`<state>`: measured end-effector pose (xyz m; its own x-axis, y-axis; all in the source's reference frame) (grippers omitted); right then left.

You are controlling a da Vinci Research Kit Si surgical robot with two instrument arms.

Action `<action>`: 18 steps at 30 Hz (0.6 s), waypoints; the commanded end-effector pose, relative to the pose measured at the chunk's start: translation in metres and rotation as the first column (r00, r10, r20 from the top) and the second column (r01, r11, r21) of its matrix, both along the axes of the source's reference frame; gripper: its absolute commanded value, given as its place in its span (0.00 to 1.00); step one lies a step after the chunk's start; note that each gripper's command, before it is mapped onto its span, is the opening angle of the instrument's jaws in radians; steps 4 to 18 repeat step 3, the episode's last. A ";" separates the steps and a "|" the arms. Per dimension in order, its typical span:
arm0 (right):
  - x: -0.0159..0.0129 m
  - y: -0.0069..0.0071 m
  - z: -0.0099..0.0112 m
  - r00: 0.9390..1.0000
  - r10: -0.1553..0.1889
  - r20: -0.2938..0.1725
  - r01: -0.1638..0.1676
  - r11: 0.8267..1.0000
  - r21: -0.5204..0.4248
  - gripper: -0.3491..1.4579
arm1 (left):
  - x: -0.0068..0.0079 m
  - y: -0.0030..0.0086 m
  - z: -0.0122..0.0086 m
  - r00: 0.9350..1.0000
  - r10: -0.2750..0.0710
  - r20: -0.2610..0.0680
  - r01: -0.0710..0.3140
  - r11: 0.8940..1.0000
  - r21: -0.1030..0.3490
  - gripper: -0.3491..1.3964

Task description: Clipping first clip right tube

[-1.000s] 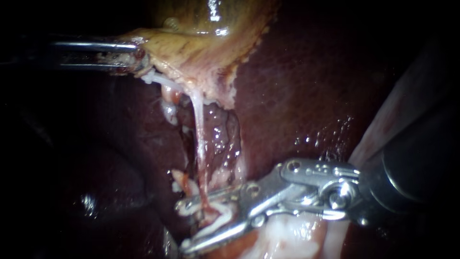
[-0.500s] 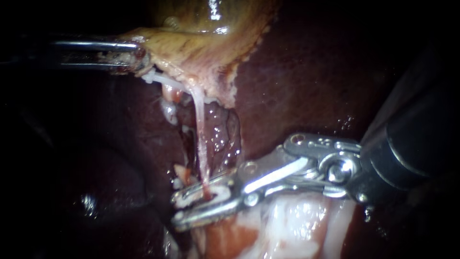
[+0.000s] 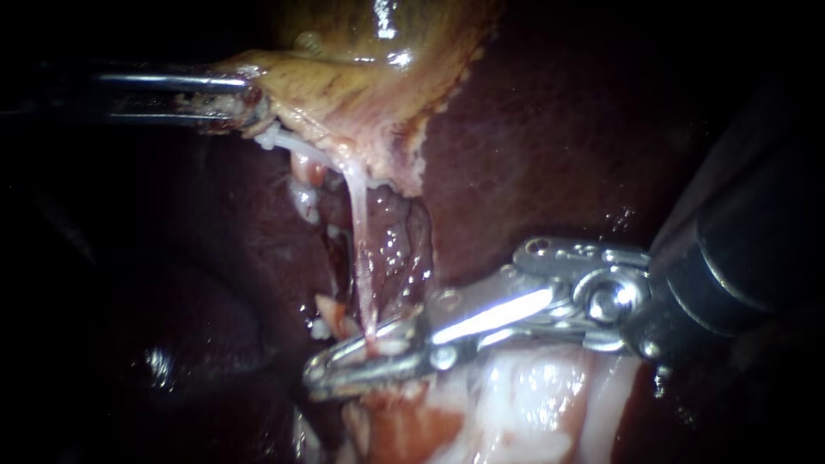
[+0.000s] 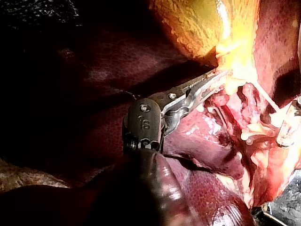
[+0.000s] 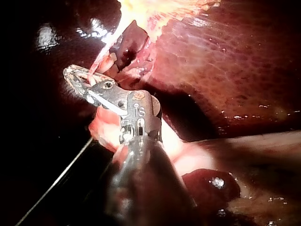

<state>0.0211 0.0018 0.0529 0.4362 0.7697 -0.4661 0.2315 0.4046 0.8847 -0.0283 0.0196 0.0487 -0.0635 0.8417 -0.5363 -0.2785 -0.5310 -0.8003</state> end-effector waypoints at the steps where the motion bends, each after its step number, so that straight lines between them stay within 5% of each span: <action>1: 0.0000 0.0000 0.0002 1.000 0.001 0.000 -0.001 1.000 -0.001 0.00 | 0.0000 0.0000 0.0000 1.000 0.000 0.000 0.000 1.000 0.000 0.00; 18: -0.0001 0.0001 0.0003 1.000 0.001 0.000 -0.001 1.000 -0.001 0.00 | 0.0000 0.0000 0.0000 1.000 0.000 0.000 0.000 1.000 0.000 0.00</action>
